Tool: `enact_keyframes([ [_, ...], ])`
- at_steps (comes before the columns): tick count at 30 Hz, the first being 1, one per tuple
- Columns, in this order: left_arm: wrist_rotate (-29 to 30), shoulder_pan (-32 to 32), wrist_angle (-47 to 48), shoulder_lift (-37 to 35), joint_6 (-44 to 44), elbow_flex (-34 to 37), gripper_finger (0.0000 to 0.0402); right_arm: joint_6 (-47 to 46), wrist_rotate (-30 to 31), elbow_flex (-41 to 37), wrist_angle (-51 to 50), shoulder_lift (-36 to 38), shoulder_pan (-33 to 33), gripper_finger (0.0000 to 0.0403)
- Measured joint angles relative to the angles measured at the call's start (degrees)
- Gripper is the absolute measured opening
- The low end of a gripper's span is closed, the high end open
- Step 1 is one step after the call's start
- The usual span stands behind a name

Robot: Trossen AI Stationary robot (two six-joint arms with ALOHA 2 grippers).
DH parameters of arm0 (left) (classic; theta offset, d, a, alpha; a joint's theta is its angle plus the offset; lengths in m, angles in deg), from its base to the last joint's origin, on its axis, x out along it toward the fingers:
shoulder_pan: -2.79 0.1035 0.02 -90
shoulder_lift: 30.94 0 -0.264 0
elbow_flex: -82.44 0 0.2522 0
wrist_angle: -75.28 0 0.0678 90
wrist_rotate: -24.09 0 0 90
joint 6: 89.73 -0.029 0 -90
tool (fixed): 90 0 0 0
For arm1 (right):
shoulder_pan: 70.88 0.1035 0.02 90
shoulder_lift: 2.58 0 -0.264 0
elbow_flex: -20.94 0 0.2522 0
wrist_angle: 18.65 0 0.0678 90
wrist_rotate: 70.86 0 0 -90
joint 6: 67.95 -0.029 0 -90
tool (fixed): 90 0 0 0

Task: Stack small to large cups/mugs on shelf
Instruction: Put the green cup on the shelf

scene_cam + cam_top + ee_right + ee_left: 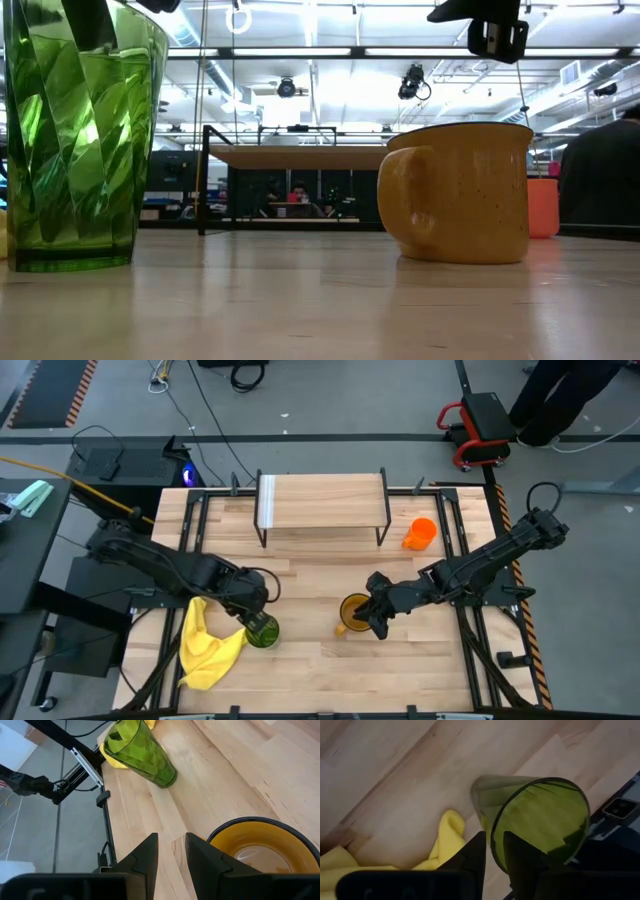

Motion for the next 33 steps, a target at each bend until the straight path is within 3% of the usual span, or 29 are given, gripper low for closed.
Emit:
enact_keyframes([
  [8,-0.8,0.0,-0.1,3.2,-1.7,0.0,0.0107,0.0,0.0,0.0,0.0,0.0,0.0,0.0105],
  [16,-0.5,0.1,-0.7,5.7,-1.9,0.0,0.0108,0.0,0.0,0.0,0.0,0.0,0.0,0.0105],
  [23,0.0,0.5,-1.6,6.2,-1.6,0.0,0.0083,0.0,0.0,0.0,0.0,0.0,0.0,0.0105],
  [33,0.4,1.5,-1.6,6.2,-1.5,0.0,0.0012,0.0,0.0,0.0,0.0,0.0,0.0,0.0105],
])
